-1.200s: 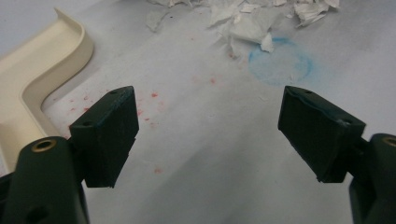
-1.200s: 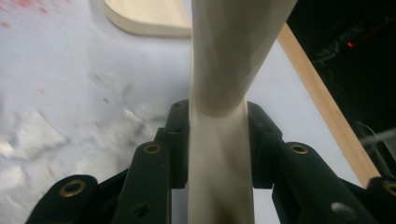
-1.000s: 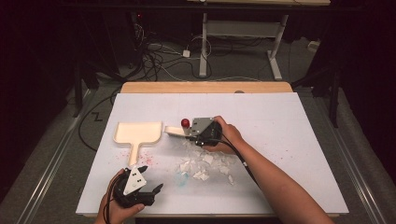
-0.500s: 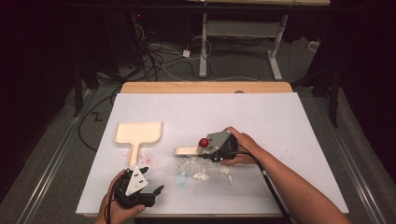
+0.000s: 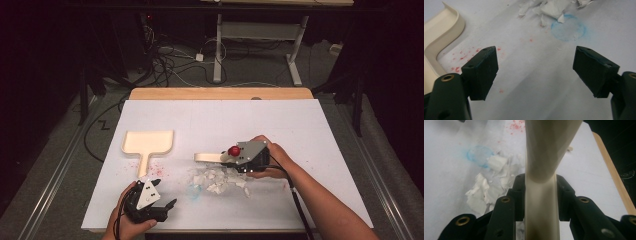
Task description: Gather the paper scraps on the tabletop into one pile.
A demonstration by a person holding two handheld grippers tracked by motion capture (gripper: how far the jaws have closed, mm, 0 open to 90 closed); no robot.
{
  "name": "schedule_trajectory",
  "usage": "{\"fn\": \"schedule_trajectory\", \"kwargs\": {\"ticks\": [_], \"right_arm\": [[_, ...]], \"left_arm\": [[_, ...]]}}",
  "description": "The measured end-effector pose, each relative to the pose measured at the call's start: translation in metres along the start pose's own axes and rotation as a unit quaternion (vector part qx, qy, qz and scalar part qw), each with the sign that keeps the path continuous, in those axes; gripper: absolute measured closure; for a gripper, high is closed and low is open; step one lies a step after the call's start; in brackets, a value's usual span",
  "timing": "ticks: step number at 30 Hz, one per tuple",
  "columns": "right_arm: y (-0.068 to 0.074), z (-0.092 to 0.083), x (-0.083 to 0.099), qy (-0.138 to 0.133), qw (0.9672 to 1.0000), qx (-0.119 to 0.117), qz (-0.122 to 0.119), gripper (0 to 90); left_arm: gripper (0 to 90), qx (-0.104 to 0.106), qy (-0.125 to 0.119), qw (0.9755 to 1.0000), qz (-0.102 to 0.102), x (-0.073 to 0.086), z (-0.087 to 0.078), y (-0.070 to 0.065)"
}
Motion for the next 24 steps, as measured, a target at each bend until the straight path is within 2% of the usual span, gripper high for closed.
{"fn": "schedule_trajectory", "kwargs": {"ticks": [3,5,9,10,12,13,15,16,18,22,24], "right_arm": [[-0.012,0.002,-0.001,-0.003,0.9999,0.013,0.009,67.8],[-0.018,0.007,-0.002,0.001,0.9999,0.015,0.006,67.8],[-0.025,0.025,-0.008,0.019,0.9997,0.018,-0.001,67.8],[-0.027,0.031,-0.010,0.020,0.9996,0.012,-0.013,67.8],[-0.025,0.042,-0.013,0.031,0.9994,0.016,-0.008,67.8],[-0.024,0.046,-0.015,0.032,0.9993,0.001,-0.019,67.8],[-0.022,0.056,-0.018,0.036,0.9990,-0.001,-0.025,67.8],[-0.020,0.059,-0.019,0.037,0.9986,-0.013,-0.036,67.8],[-0.014,0.062,-0.023,0.034,0.9981,-0.033,-0.039,67.8],[-0.003,0.057,-0.020,0.037,0.9956,-0.063,-0.059,67.7],[0.001,0.051,-0.017,0.029,0.9955,-0.073,-0.053,67.7]], "left_arm": [[19.8,-0.001,-0.001,1.0000,-0.001,0.000,0.000,0.000],[19.8,0.000,-0.001,1.0000,-0.003,-0.001,0.001,0.001],[19.8,0.001,-0.001,1.0000,-0.002,-0.001,0.001,0.001],[19.8,0.001,-0.001,1.0000,-0.002,-0.001,0.001,0.001],[19.8,0.001,-0.001,1.0000,-0.001,-0.001,0.001,0.002],[19.8,0.002,-0.001,1.0000,-0.001,-0.001,0.001,0.002],[19.8,0.002,0.000,1.0000,0.001,-0.001,0.001,0.002],[19.8,0.002,-0.001,1.0000,0.001,0.000,0.000,0.002],[19.8,0.002,-0.002,1.0000,0.000,0.000,0.000,0.003],[19.8,0.002,-0.003,1.0000,0.000,0.001,-0.001,0.003],[19.8,0.001,-0.001,1.0000,0.000,0.002,-0.002,0.003]]}}
Point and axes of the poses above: each handheld gripper's, and its own axes: z roughly forward along the jaws, x roughly out of its underside, y roughly to its left, the point moved 6 cm from there along z, roughly forward along the jaws, and after that the axes turned 14 degrees about -z, right-handed, at the moved point
